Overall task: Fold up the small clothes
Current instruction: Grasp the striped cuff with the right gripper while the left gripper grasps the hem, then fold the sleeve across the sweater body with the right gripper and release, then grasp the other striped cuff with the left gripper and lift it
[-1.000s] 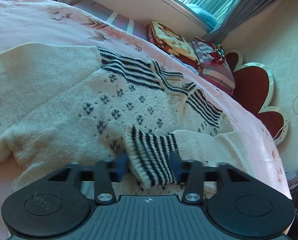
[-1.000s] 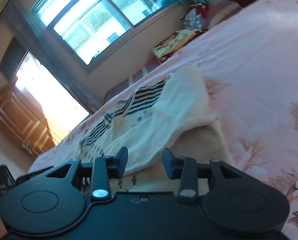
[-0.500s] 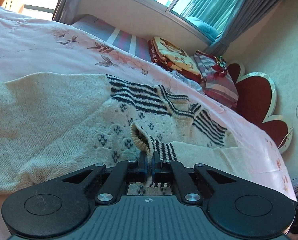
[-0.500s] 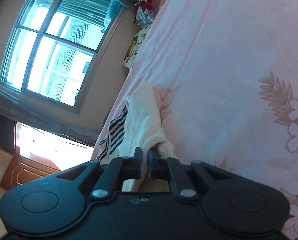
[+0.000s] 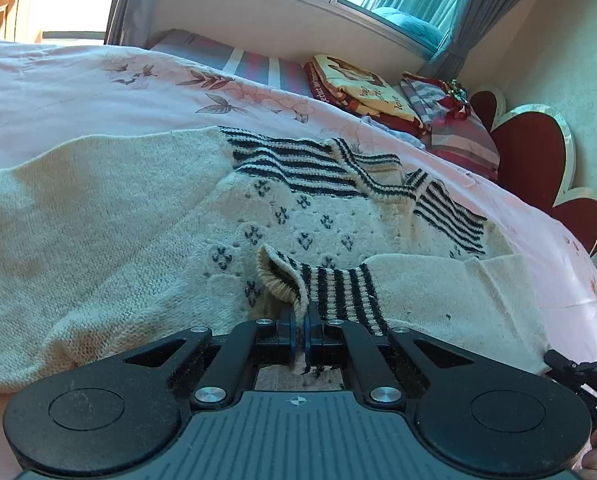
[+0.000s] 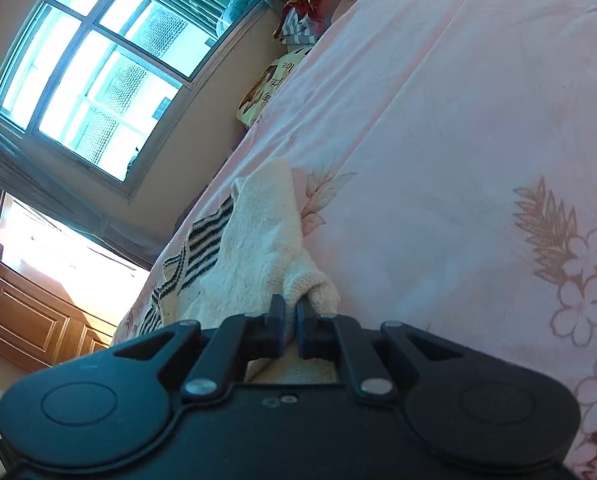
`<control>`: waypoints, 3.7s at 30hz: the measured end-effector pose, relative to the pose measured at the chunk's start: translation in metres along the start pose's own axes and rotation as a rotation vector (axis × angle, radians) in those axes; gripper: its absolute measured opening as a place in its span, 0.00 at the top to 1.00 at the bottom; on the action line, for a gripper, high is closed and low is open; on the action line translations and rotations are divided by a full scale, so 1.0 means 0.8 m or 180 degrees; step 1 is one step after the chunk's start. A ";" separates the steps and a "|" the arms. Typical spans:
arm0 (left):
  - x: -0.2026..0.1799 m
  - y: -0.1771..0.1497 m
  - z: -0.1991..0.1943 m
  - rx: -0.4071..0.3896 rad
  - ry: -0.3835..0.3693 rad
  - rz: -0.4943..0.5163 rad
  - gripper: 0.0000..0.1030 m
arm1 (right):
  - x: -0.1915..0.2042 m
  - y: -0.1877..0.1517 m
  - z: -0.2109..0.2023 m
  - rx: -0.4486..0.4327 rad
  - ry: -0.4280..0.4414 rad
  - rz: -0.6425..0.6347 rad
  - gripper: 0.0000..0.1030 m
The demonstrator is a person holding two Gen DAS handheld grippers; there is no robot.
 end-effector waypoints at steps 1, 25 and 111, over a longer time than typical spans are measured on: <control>-0.002 -0.001 0.000 -0.0006 0.0023 0.0063 0.96 | 0.000 -0.001 0.000 0.0026 -0.0010 -0.0006 0.93; -0.037 0.010 0.006 -0.0301 0.0043 0.0519 0.63 | -0.032 0.120 0.120 0.0380 0.0429 0.0001 0.75; 0.390 -0.024 -0.120 -0.0909 0.0628 -0.2278 0.96 | 0.119 -0.015 0.052 0.0609 -0.0586 -0.1861 0.71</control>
Point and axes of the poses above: each gripper's, at about its wrist camera, not at the fingertips, and z roughly the way its jaws point, x to its left, y to its top, the point moved 7 cm from there along z, roughly the way its jaws point, and after that the axes turned 12 degrees about y, right-handed, at the moved point
